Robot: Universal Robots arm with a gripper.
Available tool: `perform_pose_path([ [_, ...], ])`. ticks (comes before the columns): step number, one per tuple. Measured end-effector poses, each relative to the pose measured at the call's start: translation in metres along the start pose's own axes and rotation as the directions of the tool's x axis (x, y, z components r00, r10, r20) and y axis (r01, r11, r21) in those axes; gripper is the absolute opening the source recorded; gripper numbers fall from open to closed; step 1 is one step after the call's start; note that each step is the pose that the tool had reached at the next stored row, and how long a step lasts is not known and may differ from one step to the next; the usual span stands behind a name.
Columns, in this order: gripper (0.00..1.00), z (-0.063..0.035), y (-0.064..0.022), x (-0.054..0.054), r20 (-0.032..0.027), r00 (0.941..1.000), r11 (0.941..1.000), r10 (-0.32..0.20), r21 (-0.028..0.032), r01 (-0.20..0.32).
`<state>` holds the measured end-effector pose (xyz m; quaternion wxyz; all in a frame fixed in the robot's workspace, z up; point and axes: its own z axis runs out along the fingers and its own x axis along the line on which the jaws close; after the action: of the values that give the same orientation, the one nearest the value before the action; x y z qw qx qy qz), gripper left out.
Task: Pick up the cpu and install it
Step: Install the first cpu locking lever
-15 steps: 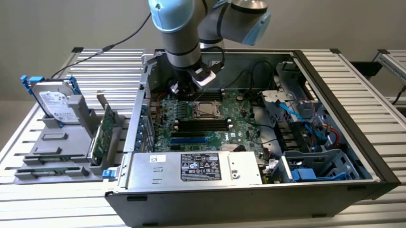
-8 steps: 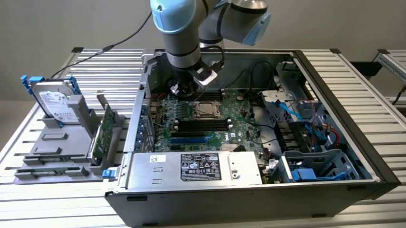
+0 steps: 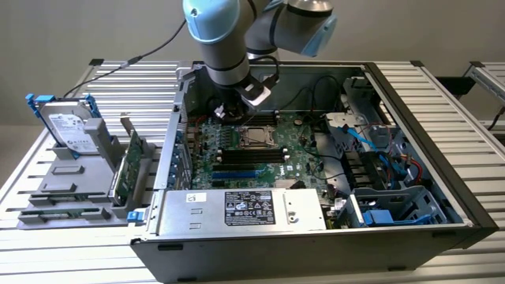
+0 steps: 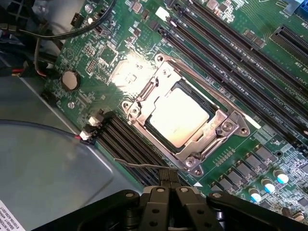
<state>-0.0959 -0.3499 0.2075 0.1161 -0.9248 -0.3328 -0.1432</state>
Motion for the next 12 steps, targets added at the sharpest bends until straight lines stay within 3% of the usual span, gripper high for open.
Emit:
perform_pose_path([
  [3, 0.11, 0.0010, 0.0001, -0.0003, -0.0110, 0.9999, 1.0000, -0.007, -0.0073, 0.007],
  [6, 0.11, 0.0019, 0.0002, -0.0007, -0.0124, 0.9999, 0.9999, -0.011, -0.0078, 0.011],
  [12, 0.11, 0.0096, -0.0004, -0.0023, -0.0140, 0.9998, 0.9999, -0.015, -0.0033, 0.015],
])
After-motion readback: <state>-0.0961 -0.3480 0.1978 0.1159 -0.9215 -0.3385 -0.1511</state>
